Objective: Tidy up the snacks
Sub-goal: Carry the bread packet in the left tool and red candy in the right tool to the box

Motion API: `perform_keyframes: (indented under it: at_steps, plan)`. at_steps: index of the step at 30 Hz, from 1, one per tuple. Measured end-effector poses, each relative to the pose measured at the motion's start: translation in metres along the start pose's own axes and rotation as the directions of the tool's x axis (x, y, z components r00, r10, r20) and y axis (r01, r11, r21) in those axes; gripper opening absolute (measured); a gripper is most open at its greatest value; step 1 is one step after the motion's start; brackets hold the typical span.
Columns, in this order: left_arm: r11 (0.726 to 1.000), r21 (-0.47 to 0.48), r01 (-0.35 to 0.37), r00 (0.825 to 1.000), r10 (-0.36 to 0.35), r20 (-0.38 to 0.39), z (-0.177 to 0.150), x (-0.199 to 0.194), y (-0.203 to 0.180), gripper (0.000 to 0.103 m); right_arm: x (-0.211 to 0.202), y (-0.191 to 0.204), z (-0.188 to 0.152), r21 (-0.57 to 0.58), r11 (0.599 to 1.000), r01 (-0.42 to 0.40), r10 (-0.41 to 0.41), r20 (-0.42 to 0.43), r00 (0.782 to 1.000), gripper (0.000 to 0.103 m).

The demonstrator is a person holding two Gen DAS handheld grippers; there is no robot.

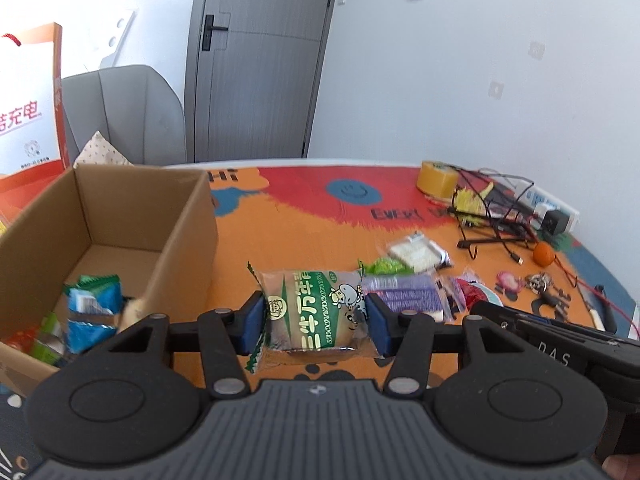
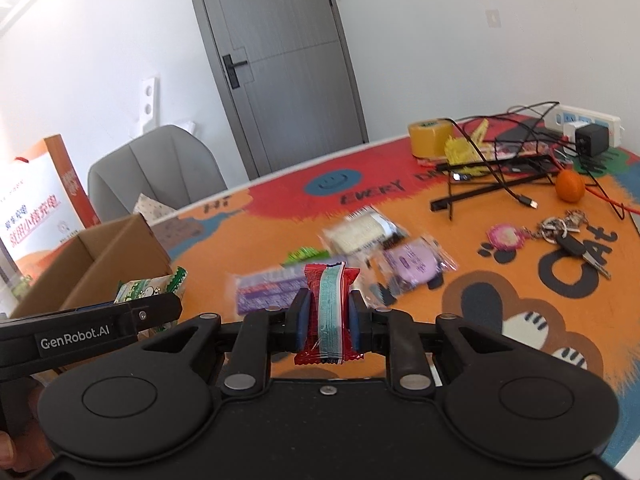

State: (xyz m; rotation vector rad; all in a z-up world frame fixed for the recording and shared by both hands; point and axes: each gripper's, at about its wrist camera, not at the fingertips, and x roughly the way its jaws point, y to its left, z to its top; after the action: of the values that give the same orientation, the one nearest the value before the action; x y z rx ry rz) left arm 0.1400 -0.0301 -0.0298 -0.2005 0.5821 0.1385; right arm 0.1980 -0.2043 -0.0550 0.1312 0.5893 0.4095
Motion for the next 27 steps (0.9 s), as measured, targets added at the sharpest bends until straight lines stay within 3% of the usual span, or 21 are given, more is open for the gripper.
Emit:
perform_keyframes:
  at_steps: [27]
  plan:
    - [0.996, -0.079, -0.044, 0.994, 0.052, 0.1, 0.031, -0.039, 0.07, 0.052, 0.002, 0.072, 0.024, -0.05, 0.994, -0.1, 0.103, 0.052, 0.993, 0.021]
